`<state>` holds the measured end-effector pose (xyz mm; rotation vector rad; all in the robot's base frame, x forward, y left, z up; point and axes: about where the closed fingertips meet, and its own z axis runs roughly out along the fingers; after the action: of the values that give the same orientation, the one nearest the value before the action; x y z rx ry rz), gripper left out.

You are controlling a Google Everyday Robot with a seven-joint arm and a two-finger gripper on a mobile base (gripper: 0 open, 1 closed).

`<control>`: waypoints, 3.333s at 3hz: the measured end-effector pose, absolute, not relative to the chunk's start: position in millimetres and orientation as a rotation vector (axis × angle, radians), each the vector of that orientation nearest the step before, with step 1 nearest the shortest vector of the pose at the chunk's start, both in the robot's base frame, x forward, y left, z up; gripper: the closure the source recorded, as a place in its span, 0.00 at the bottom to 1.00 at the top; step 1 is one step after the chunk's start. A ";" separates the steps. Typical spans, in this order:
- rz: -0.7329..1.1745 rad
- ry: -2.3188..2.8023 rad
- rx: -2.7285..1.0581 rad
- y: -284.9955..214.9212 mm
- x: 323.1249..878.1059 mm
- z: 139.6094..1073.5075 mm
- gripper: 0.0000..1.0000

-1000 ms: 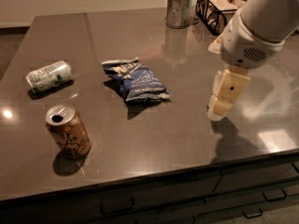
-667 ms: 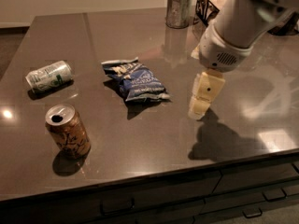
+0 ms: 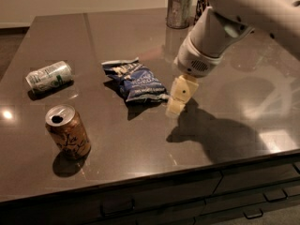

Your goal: Move blue chip bag near orange can

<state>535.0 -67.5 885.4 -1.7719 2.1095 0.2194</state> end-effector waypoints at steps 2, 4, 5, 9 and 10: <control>0.270 2.094 -1.717 -35.3 560.8 860.4 0.00; 0.285 2.132 -1.636 -21.5 579.5 843.1 0.18; 0.325 2.134 -1.610 -16.5 578.0 845.9 0.43; 0.411 1.918 -1.917 37.2 468.8 863.2 1.00; 0.413 1.890 -1.971 52.7 452.6 861.6 0.82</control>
Offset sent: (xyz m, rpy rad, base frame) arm 0.0430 0.0456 -0.0377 0.0920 -0.0121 -0.0432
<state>452.6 52.7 861.6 -1.9712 1.8896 0.4134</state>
